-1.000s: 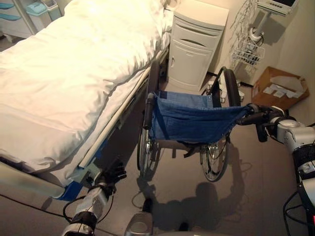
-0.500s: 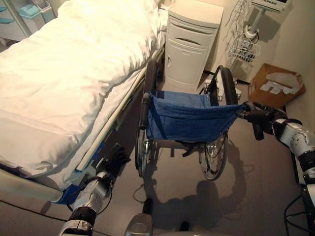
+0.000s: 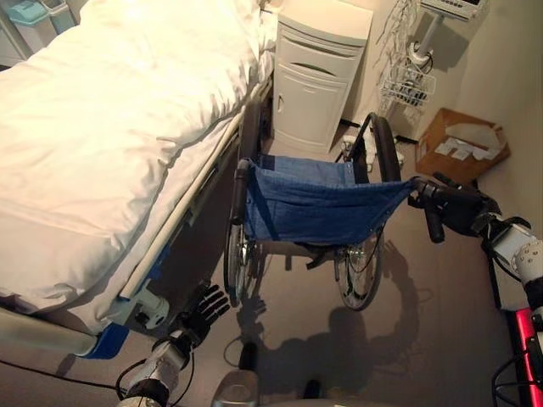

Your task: Push the wheelchair next to the bed

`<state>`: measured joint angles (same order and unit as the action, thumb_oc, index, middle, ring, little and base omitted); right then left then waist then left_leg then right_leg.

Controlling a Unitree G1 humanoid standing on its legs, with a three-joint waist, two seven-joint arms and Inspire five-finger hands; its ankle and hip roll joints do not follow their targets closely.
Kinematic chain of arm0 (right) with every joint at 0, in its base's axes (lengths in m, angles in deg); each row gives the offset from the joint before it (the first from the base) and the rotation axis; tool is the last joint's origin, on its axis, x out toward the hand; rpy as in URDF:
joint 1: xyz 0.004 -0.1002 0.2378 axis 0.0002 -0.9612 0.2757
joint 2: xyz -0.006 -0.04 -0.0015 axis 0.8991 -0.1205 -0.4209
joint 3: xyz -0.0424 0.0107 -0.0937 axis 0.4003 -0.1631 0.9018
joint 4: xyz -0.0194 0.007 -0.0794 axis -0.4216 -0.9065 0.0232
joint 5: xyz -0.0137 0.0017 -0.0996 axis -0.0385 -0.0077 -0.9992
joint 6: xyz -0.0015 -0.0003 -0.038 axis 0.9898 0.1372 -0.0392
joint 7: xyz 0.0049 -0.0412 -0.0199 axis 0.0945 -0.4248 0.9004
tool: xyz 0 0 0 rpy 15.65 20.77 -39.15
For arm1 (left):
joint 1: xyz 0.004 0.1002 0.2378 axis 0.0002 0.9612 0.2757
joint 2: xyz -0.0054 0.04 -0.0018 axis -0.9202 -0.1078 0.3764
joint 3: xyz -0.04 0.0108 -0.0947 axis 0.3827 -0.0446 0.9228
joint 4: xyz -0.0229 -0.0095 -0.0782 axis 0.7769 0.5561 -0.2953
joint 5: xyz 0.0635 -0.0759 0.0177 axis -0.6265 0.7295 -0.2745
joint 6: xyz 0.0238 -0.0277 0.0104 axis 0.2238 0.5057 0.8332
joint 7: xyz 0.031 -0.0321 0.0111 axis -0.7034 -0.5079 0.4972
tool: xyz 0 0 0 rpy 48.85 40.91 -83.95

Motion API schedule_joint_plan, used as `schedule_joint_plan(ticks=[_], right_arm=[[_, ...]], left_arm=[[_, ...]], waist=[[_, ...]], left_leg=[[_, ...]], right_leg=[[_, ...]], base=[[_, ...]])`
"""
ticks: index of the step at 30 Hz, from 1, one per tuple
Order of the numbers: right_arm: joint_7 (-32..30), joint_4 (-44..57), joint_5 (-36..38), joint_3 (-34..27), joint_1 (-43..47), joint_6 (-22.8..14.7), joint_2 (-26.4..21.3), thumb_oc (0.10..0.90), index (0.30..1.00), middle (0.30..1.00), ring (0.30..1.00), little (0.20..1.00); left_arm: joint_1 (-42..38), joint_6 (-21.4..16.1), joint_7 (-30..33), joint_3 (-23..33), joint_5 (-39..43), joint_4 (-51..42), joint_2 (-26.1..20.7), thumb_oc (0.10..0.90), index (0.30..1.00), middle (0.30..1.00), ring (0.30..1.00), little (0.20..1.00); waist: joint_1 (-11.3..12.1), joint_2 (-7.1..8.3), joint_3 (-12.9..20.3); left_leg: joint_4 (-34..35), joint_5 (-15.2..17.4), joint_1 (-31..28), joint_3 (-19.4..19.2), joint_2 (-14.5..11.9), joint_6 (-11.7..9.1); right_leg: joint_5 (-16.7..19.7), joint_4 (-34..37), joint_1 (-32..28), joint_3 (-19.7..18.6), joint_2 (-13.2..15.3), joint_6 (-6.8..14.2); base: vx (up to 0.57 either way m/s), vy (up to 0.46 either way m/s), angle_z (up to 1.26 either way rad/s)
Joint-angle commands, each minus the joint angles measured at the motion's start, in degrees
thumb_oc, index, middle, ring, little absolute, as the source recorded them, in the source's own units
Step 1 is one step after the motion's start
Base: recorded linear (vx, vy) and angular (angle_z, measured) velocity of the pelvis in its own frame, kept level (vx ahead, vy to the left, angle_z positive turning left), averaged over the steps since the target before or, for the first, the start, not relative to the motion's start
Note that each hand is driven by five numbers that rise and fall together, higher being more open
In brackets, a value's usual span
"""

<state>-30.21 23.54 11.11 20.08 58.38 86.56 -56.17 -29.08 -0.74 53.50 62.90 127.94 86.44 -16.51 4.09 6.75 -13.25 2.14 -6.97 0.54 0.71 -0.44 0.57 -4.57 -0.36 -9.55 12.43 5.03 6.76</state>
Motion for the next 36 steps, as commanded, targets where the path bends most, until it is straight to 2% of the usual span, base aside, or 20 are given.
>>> schedule_joint_plan(ticks=[1,5,8,10,13,18,20,22,24,27,30,32,36], right_arm=[[5.96,3.43,5.66,-4.83,3.71,-2.67,-1.31,0.800,0.900,0.900,0.900,0.900],[7.53,-0.03,-0.80,-7.69,0.53,-1.90,-3.46,0.800,0.900,0.900,0.900,0.900],[8.68,-2.84,-7.05,-9.29,-1.83,-2.99,-5.12,0.800,0.900,0.900,0.900,0.900],[9.47,-5.21,-11.67,-10.31,-3.15,-5.33,-5.54,0.800,0.900,0.900,0.900,0.900],[10.59,-7.71,-14.13,-10.78,-4.51,-8.94,-5.24,0.800,0.900,0.900,0.900,0.900],[8.43,-8.86,-16.92,-11.88,-7.87,-18.19,-0.49,0.800,0.900,0.900,0.900,0.900],[5.70,-8.67,-18.17,-12.18,-9.07,-21.69,1.63,0.800,0.900,0.900,0.900,0.900],[1.18,-8.43,-23.28,-12.35,-10.28,-26.30,3.91,0.800,0.900,0.900,0.900,0.900],[-3.01,-6.57,-25.25,-11.77,-11.01,-27.66,5.98,0.800,0.900,0.900,0.900,0.900],[-4.17,-5.30,-26.14,-11.96,-12.60,-27.51,8.90,0.800,0.900,0.900,0.900,0.900],[-1.43,-5.99,-25.20,-12.14,-14.81,-26.50,12.86,0.800,0.900,0.900,0.900,0.900],[0.84,-7.64,-24.60,-11.59,-17.63,-27.27,16.72,0.800,0.900,0.900,0.900,0.900],[3.77,-11.24,-22.90,-10.15,-20.55,-28.88,22.98,0.800,0.900,0.900,0.900,0.900]], left_arm=[[-0.05,-1.92,-2.68,-1.49,1.36,-0.73,-0.53,0.800,0.900,0.900,0.900,0.900],[0.25,-1.78,-2.99,-1.27,0.77,0.01,-0.34,0.800,0.900,0.900,0.900,0.900],[0.54,-2.19,-2.53,-1.47,-0.11,0.25,-0.14,0.800,0.900,0.900,0.900,0.900],[0.57,-2.52,-2.23,-1.58,-1.27,0.51,-0.20,0.800,0.900,0.900,0.900,0.900],[0.30,-2.82,-1.71,-2.35,-2.02,0.93,0.05,0.800,0.900,0.900,0.900,0.900],[0.09,-2.53,-1.31,-2.82,-2.52,1.18,0.98,0.800,0.900,0.900,0.900,0.900],[0.28,-2.47,-0.83,-3.14,-3.38,0.52,1.35,0.800,0.900,0.900,0.900,0.900],[0.40,-2.70,-0.32,-3.59,-3.14,-0.13,1.74,0.800,0.900,0.900,0.900,0.900],[0.64,-2.64,0.43,-3.85,-2.62,-1.35,2.09,0.800,0.900,0.900,0.900,0.900],[1.00,-3.70,0.67,-4.07,-4.37,-2.15,2.32,0.800,0.900,0.900,0.900,0.900],[1.13,-5.70,0.39,-4.65,-8.90,-2.25,2.62,0.800,0.900,0.900,0.900,0.900],[1.59,-8.73,0.97,-5.92,-14.15,-1.87,2.95,0.800,0.900,0.900,0.900,0.900],[2.49,-10.97,1.61,-7.39,-17.16,-1.09,4.23,0.800,0.900,0.900,0.900,0.900]], waist=[[1.39,-1.10,6.84],[0.47,-0.80,6.69],[0.03,-0.68,6.53],[-0.15,-0.59,6.36],[-0.33,-0.78,6.17],[-0.40,-1.61,5.56],[-0.32,-1.90,5.31],[-0.31,-2.33,4.99],[-0.45,-2.77,4.70],[-0.64,-3.21,4.51],[-0.74,-3.65,4.33],[-0.63,-4.11,4.20],[-0.77,-4.65,4.21]], left_leg=[[-3.40,12.45,-3.12,-3.35,2.34,3.47],[-3.28,12.65,-3.22,-3.89,2.12,3.38],[-3.29,12.64,-3.08,-4.05,2.06,3.36],[-3.37,12.76,-3.08,-4.16,2.07,3.47],[-3.41,12.73,-3.02,-3.93,2.16,3.62],[-3.77,13.02,-3.02,-3.82,2.44,3.92],[-3.85,13.11,-3.04,-3.70,2.46,3.99],[-4.00,13.15,-2.94,-3.64,2.54,4.04],[-3.94,13.06,-2.92,-3.57,2.61,4.03],[-4.00,13.03,-2.84,-3.49,2.74,4.02],[-3.94,13.01,-2.83,-3.47,2.85,4.04],[-3.95,12.89,-2.73,-3.31,2.91,4.07],[-3.74,12.77,-2.83,-3.29,2.99,4.08]], right_leg=[[1.62,-8.03,8.35,-2.37,1.29,0.71],[1.81,-7.60,8.70,-2.91,0.84,0.81],[1.79,-7.31,8.96,-3.28,0.47,0.69],[1.93,-7.39,9.18,-3.47,0.29,0.76],[1.82,-7.34,9.35,-3.82,-0.01,0.61],[1.91,-7.67,9.44,-4.13,-0.14,0.65],[1.99,-7.73,9.46,-4.10,-0.10,0.70],[2.03,-7.72,9.54,-4.18,-0.08,0.78],[1.97,-7.69,9.64,-4.30,-0.14,0.67],[1.77,-7.76,9.82,-4.46,-0.21,0.62],[1.67,-7.86,10.02,-4.51,-0.19,0.68],[1.44,-7.85,10.18,-4.57,-0.22,0.60],[1.39,-7.75,10.48,-4.76,-0.36,0.49]], base=[[-0.01,-0.040,-0.05],[-0.01,-0.042,-0.10],[-0.04,-0.028,-0.07],[-0.03,-0.028,-0.07],[-0.03,-0.013,-0.07],[-0.01,0.000,-0.02],[0.00,0.000,0.00],[0.00,0.000,0.00],[-0.02,0.005,0.01],[0.00,0.000,0.00],[0.00,0.000,0.00],[0.00,0.000,0.00],[0.00,0.000,0.00]])
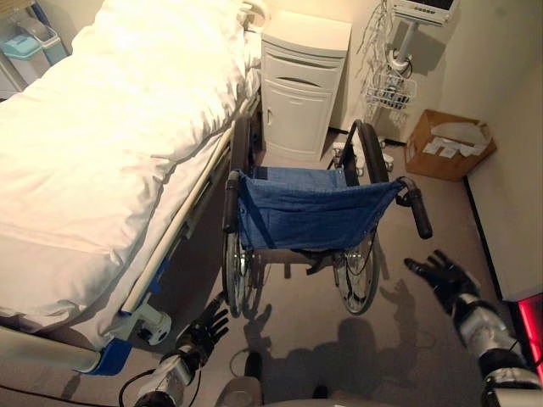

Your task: Push the wheelchair next to the bed

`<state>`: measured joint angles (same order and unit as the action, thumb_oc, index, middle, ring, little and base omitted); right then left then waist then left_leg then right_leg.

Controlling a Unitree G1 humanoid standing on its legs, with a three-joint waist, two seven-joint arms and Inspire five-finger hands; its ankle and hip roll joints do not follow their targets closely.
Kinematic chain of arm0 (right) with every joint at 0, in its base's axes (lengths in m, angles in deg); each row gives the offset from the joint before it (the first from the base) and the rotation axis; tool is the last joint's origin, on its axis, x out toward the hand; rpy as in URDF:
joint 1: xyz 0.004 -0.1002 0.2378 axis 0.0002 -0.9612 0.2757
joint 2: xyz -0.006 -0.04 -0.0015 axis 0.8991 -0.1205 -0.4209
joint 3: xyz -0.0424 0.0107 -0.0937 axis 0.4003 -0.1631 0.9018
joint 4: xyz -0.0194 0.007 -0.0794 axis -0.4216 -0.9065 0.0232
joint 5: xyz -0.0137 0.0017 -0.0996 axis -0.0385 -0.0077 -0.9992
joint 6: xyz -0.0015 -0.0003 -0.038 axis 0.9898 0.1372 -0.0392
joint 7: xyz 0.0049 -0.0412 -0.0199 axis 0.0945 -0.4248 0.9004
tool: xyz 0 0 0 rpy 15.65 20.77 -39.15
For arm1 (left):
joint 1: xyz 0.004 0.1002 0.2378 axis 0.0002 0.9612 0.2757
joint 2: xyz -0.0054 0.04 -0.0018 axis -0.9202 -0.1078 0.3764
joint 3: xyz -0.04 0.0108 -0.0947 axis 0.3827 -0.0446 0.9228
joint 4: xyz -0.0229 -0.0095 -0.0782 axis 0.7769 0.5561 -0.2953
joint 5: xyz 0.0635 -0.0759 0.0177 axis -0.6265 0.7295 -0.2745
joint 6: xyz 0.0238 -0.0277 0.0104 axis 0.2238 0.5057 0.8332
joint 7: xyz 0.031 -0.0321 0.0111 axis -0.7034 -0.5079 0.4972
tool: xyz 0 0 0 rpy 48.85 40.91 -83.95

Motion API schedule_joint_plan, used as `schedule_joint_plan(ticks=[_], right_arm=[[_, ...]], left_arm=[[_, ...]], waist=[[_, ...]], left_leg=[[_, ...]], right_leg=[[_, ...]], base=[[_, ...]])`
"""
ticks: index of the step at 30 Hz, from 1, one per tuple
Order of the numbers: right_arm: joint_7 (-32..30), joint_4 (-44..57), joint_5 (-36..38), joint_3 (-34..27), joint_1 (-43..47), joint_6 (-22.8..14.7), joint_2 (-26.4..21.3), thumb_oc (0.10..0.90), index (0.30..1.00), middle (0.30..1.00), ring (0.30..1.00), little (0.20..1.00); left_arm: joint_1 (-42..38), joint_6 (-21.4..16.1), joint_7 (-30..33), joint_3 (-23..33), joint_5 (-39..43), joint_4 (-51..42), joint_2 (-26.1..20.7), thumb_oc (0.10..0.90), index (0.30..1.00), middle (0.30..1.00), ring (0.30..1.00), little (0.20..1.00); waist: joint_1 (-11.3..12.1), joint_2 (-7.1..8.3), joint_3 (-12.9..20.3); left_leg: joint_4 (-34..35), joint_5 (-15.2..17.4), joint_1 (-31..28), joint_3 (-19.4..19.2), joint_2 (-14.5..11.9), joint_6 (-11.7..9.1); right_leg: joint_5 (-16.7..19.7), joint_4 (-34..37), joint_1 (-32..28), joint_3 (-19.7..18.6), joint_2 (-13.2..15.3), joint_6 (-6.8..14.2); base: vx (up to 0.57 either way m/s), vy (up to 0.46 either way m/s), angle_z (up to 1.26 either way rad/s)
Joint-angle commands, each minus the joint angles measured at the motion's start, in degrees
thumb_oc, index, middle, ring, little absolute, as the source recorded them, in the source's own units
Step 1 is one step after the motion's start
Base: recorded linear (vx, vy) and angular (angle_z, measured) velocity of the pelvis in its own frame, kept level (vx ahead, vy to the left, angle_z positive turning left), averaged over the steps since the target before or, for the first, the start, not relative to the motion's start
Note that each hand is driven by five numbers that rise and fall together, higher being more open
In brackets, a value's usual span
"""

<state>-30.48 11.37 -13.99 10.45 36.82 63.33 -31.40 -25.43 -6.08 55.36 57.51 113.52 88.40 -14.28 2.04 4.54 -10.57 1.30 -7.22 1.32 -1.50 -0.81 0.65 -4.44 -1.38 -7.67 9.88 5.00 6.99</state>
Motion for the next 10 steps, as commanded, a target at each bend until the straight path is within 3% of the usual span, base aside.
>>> schedule_joint_plan(ticks=[1,3,6,10], right_arm=[[4.32,0.13,2.74,0.05,0.14,-6.97,0.41,0.800,0.900,0.900,0.900,0.900],[4.99,-2.68,4.32,1.38,-1.69,-9.35,5.60,0.800,0.900,0.900,0.900,0.900],[6.06,-4.81,5.88,2.71,-2.93,-10.66,9.40,0.800,0.900,0.900,0.900,0.900],[8.20,-5.69,9.19,4.01,-4.47,-8.79,12.72,0.800,0.900,0.900,0.900,0.900]], left_arm=[[-0.85,-6.17,-0.13,-2.37,-2.86,-2.81,2.55,0.800,0.900,0.900,0.900,0.900],[0.20,-8.68,0.46,-3.31,-3.95,-1.91,4.35,0.800,0.900,0.900,0.900,0.900],[1.15,-10.23,1.12,-4.41,-3.66,-1.11,6.19,0.800,0.900,0.900,0.900,0.900],[2.46,-12.19,3.26,-5.59,-2.25,-0.38,8.84,0.800,0.900,0.900,0.900,0.900]], waist=[[1.21,-2.59,1.53],[1.07,-3.10,1.50],[0.96,-3.54,1.45],[0.34,-4.31,1.19]], left_leg=[[-2.81,12.95,-3.62,-1.07,3.39,3.99],[-2.77,12.87,-3.72,-0.95,3.55,3.95],[-2.88,12.82,-3.61,-0.88,3.67,3.90],[-2.50,12.46,-3.80,-0.58,4.02,3.63]], right_leg=[[1.19,-6.69,8.60,-2.30,-0.41,0.18],[1.00,-6.70,8.60,-2.62,-0.57,-0.03],[0.80,-6.78,8.73,-2.85,-0.63,-0.28],[0.72,-6.64,8.66,-3.09,-0.88,-0.66]], base=[[0.00,0.000,0.00],[0.00,0.000,0.00],[0.00,0.004,-0.01],[0.00,0.020,0.00]])
